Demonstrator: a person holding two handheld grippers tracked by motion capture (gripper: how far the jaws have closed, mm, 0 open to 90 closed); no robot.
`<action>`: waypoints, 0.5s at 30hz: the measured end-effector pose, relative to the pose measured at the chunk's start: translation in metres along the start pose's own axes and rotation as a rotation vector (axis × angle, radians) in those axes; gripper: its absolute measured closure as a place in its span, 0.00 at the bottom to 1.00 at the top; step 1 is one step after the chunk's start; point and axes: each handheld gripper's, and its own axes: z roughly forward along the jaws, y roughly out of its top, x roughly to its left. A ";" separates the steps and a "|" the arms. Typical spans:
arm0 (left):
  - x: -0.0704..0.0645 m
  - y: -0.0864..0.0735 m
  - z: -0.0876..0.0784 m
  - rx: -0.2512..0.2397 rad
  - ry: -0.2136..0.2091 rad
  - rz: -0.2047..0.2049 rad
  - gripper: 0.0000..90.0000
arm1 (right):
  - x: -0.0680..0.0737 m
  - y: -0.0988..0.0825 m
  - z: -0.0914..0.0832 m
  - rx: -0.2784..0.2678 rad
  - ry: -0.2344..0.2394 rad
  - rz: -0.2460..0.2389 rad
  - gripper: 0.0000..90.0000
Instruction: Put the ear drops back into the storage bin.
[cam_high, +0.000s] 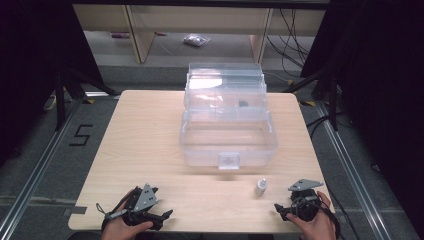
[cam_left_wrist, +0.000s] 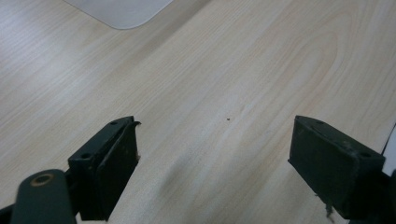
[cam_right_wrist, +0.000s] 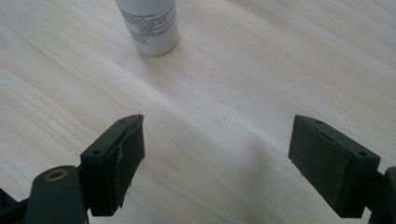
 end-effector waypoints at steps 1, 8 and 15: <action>0.000 0.000 0.000 0.005 0.004 0.000 0.17 | 0.000 0.000 0.000 0.003 0.000 -0.002 0.21; 0.000 0.000 -0.001 -0.001 0.004 0.000 0.17 | 0.002 0.001 -0.001 0.009 0.005 0.003 0.20; -0.001 0.000 -0.001 0.000 0.002 0.005 0.17 | 0.004 0.005 -0.003 0.016 0.013 -0.015 0.21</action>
